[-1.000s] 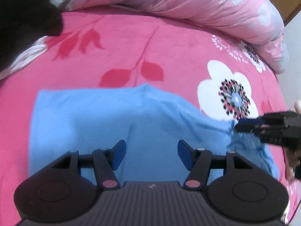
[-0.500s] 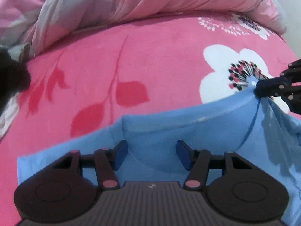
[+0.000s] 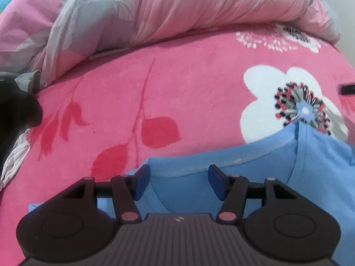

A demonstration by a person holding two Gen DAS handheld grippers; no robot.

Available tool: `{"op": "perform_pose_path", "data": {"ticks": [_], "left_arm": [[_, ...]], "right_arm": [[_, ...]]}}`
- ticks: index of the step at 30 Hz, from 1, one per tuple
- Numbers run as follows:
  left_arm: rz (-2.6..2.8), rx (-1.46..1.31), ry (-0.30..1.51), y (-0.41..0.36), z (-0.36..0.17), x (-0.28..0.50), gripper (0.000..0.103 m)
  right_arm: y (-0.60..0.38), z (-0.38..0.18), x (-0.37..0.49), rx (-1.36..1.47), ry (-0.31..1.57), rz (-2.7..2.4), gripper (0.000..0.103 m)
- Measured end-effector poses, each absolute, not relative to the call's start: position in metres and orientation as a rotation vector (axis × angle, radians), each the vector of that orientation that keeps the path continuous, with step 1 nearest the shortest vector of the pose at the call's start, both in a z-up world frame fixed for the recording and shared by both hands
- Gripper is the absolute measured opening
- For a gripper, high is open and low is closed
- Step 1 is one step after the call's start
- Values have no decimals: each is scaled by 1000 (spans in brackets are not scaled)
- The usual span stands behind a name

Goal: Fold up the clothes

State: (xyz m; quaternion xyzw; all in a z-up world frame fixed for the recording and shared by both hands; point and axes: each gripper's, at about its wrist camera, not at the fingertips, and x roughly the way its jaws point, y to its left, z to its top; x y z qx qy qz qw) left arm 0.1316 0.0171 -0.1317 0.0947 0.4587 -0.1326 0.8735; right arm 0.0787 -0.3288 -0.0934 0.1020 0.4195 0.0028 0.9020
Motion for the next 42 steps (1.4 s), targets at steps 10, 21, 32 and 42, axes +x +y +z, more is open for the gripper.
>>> {"op": "perform_pose_path", "data": {"ticks": [10, 21, 32, 42], "left_arm": [[-444, 138, 917, -24, -105, 101, 62], [-774, 268, 936, -121, -122, 29, 61], [-729, 364, 901, -162, -133, 31, 61], [-681, 434, 889, -179, -148, 43, 60]], "right_arm": [[-364, -94, -46, 278, 1091, 47, 43], [-372, -129, -60, 160, 1116, 77, 0], [-438, -108, -65, 380, 999, -145, 22], [-450, -152, -96, 751, 976, -286, 23]]}}
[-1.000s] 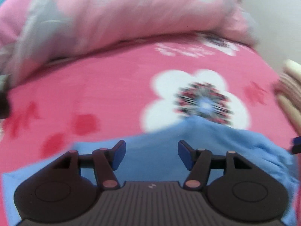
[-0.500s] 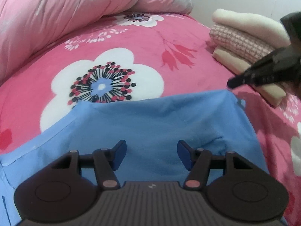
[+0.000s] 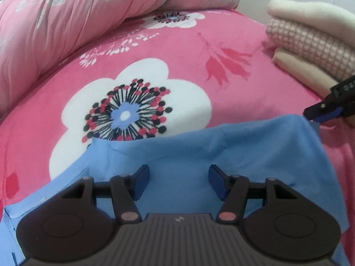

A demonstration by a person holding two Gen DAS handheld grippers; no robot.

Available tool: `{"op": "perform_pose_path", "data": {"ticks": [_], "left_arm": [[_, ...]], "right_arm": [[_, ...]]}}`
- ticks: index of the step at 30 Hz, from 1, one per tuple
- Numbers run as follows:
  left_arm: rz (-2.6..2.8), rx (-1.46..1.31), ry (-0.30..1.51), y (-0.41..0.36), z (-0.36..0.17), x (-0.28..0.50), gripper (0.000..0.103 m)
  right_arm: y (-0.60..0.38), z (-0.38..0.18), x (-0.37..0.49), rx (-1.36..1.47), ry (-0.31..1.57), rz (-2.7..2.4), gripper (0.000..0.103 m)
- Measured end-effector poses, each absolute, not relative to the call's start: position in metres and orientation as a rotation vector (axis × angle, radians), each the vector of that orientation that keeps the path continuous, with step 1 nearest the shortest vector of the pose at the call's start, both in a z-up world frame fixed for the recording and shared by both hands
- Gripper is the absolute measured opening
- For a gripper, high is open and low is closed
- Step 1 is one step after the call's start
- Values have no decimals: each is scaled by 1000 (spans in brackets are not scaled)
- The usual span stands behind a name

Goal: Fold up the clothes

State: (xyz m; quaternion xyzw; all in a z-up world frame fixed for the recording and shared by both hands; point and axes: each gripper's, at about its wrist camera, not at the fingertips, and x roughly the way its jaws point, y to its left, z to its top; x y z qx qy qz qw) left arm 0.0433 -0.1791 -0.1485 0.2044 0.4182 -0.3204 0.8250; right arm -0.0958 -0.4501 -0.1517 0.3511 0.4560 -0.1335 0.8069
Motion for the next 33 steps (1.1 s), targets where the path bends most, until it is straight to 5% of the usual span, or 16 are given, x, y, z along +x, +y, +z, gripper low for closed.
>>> {"op": "perform_pose_path", "data": {"ticks": [1, 5, 16, 27, 33], "left_arm": [[-680, 436, 886, -179, -149, 43, 60], [-676, 436, 877, -180, -151, 43, 60], [-652, 318, 908, -167, -148, 54, 62], [-502, -34, 1031, -50, -113, 78, 62], [-382, -285, 1145, 19, -121, 84, 65]], "right_arm": [[-447, -152, -94, 725, 994, -263, 9], [-440, -146, -88, 624, 1022, -201, 1], [-443, -62, -81, 844, 805, 23, 0], [-330, -55, -47, 1033, 838, 318, 0], [-219, -91, -26, 647, 978, 276, 5]]}}
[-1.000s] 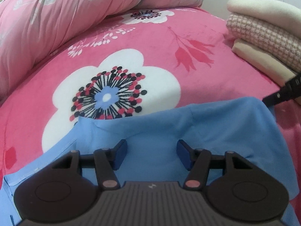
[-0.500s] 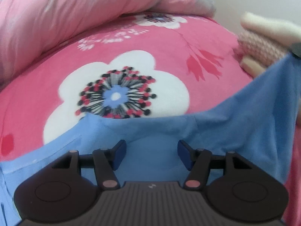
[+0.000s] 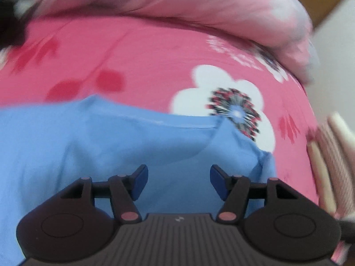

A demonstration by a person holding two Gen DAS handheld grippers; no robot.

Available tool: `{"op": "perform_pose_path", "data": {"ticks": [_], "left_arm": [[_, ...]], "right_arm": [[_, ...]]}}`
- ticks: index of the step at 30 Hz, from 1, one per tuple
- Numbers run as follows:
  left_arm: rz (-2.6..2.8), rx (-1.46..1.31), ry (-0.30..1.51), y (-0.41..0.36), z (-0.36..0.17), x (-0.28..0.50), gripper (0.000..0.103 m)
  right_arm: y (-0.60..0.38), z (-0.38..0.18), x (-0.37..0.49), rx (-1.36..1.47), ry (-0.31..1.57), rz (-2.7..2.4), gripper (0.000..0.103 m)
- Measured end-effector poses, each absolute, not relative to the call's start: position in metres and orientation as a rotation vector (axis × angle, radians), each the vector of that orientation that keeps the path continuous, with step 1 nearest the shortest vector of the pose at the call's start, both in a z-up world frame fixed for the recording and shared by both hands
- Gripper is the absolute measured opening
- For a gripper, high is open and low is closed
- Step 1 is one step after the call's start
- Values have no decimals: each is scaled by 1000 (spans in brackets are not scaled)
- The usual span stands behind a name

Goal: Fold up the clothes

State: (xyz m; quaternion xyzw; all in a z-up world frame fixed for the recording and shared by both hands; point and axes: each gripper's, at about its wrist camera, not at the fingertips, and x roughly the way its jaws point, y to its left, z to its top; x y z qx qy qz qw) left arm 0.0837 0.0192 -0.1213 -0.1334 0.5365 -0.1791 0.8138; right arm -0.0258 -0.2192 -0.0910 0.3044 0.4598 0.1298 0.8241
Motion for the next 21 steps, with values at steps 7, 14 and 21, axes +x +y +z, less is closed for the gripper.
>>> {"op": "perform_pose_path", "data": {"ticks": [7, 14, 21], "left_arm": [[-455, -336, 1240, 22, -133, 75, 70], [-567, -319, 1364, -12, -148, 63, 70], [-497, -319, 1379, -19, -151, 67, 55]], "right_arm": [[-190, -93, -58, 336, 994, 323, 8], [-254, -72, -100, 193, 968, 165, 24], [-300, -114, -80, 306, 1027, 94, 27]]}}
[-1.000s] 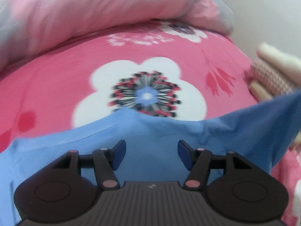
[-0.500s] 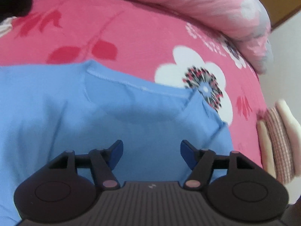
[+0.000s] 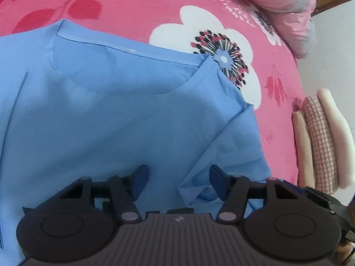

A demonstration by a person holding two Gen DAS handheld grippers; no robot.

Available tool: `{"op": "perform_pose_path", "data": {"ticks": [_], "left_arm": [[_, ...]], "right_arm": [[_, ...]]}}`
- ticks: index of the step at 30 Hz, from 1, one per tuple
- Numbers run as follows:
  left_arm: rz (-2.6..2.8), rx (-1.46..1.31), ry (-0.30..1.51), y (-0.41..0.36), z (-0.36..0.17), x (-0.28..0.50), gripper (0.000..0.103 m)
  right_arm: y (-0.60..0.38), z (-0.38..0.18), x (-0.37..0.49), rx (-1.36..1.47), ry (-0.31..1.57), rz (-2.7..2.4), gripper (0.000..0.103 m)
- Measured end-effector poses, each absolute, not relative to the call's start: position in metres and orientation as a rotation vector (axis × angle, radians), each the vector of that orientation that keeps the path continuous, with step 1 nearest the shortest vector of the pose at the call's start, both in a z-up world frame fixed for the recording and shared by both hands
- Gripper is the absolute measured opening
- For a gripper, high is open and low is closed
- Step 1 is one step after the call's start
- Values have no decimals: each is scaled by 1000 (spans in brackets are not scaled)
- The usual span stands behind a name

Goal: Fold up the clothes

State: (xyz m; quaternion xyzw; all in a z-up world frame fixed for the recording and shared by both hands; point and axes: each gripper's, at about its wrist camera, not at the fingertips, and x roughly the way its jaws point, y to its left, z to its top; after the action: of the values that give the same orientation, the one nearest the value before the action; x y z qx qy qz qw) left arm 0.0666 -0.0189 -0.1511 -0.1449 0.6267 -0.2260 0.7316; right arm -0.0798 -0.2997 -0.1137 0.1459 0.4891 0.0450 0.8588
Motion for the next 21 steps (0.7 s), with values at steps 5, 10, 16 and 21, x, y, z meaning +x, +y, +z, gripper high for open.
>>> {"op": "perform_pose_path", "data": {"ticks": [5, 10, 16, 21], "left_arm": [[-506, -243, 1369, -19, -143, 62, 45], [-556, -234, 1384, -20, -138, 57, 46], [-595, -136, 1365, -35, -139, 53, 50], [-588, -116, 1340, -39, -139, 52, 49]], "right_arm": [[-286, -100, -96, 216, 959, 165, 6], [-256, -86, -121, 80, 935, 341, 4], [-221, -104, -140, -106, 992, 536, 4], [-227, -101, -140, -66, 987, 533, 4]]}}
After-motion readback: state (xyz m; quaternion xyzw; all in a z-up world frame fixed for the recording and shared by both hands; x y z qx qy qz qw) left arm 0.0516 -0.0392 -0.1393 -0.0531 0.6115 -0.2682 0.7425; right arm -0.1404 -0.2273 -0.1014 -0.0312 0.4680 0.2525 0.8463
